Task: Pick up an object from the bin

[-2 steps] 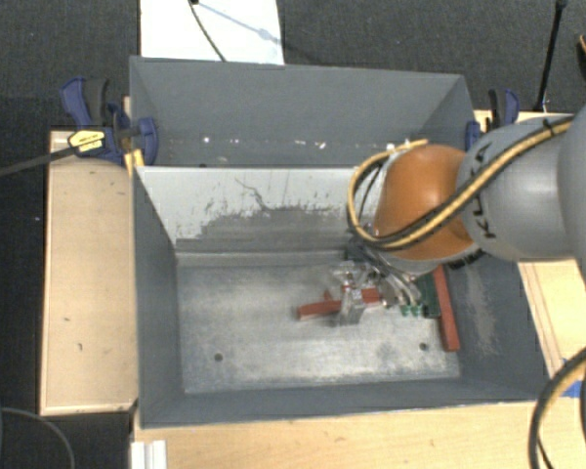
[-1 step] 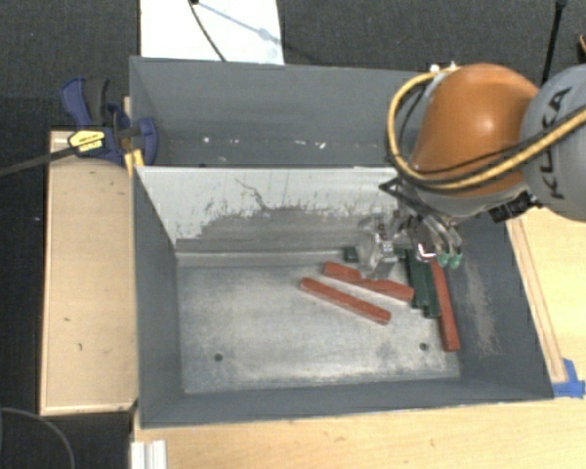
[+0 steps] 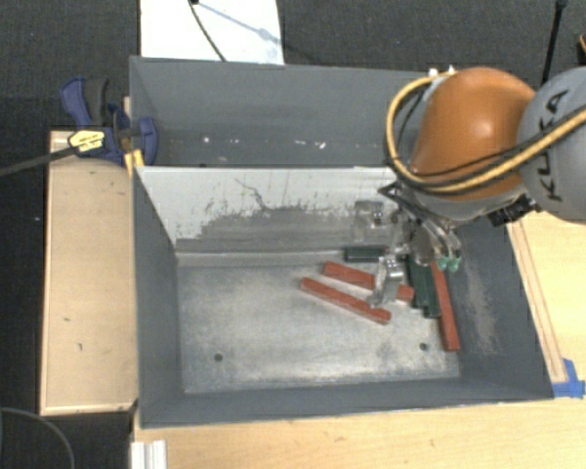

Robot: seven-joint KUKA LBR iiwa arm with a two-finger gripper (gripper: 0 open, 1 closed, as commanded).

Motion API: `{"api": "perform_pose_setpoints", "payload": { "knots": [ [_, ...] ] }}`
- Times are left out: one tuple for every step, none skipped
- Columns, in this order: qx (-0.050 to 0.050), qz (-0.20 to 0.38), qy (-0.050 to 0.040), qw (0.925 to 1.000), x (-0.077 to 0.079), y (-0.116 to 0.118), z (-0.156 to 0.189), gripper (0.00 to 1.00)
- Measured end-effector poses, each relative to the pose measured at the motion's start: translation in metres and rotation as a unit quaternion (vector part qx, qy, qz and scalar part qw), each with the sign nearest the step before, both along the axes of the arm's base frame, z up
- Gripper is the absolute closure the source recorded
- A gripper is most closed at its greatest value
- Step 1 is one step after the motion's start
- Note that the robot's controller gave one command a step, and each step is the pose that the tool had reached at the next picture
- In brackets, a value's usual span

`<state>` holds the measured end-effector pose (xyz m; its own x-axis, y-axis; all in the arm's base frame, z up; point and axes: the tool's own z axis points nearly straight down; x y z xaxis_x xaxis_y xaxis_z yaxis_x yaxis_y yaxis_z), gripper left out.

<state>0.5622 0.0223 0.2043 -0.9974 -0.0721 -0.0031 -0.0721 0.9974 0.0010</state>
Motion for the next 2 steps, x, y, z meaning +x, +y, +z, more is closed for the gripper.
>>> {"api": "perform_pose_setpoints", "payload": {
  "knots": [
    [0.0, -0.101, 0.0025, 0.9949, -0.003, -0.045, -0.137, 0.0],
    [0.0, -0.086, -0.0007, 0.9963, 0.031, -0.033, -0.133, 0.0]
  ]
}}
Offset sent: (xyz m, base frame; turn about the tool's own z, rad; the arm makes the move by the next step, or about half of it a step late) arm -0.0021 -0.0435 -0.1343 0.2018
